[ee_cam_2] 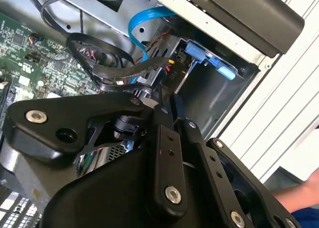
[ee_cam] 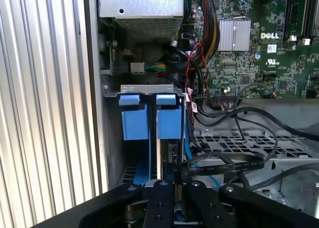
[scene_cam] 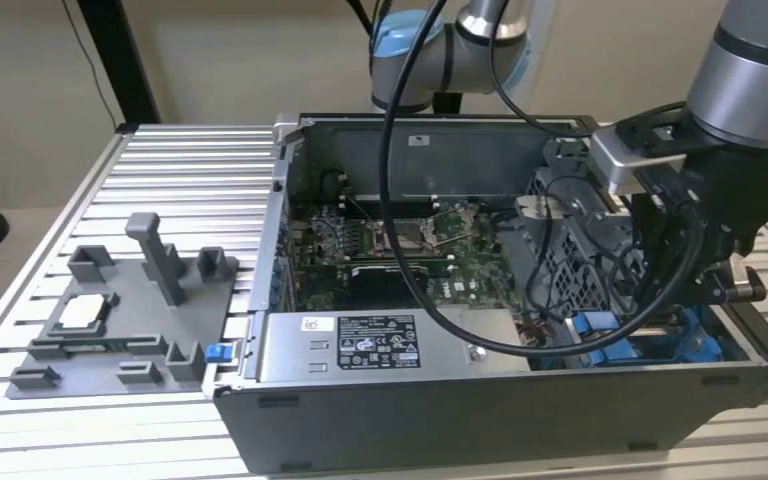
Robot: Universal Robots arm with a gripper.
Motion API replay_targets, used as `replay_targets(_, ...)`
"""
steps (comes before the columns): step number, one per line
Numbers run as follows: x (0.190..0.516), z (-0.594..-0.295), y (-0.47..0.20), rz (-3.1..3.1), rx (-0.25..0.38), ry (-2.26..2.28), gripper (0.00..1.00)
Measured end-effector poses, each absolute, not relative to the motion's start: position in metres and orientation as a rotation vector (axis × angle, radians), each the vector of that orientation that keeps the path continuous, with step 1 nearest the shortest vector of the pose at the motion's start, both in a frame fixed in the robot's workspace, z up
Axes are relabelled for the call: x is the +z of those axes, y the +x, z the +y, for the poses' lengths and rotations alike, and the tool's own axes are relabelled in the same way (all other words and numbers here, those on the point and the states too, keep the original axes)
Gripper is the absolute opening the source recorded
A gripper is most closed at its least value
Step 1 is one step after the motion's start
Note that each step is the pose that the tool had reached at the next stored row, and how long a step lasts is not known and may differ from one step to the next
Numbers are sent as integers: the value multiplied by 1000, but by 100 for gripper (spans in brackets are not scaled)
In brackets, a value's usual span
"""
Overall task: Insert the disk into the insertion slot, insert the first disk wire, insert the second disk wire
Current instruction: 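Insert the second disk wire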
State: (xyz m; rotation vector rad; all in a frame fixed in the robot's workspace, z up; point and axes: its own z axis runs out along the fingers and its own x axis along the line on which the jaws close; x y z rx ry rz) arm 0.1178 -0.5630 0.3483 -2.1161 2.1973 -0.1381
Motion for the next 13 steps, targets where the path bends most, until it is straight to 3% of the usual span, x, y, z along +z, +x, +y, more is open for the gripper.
replay_targets(13, 344, -563, 115, 2170, -154, -2134, 0)
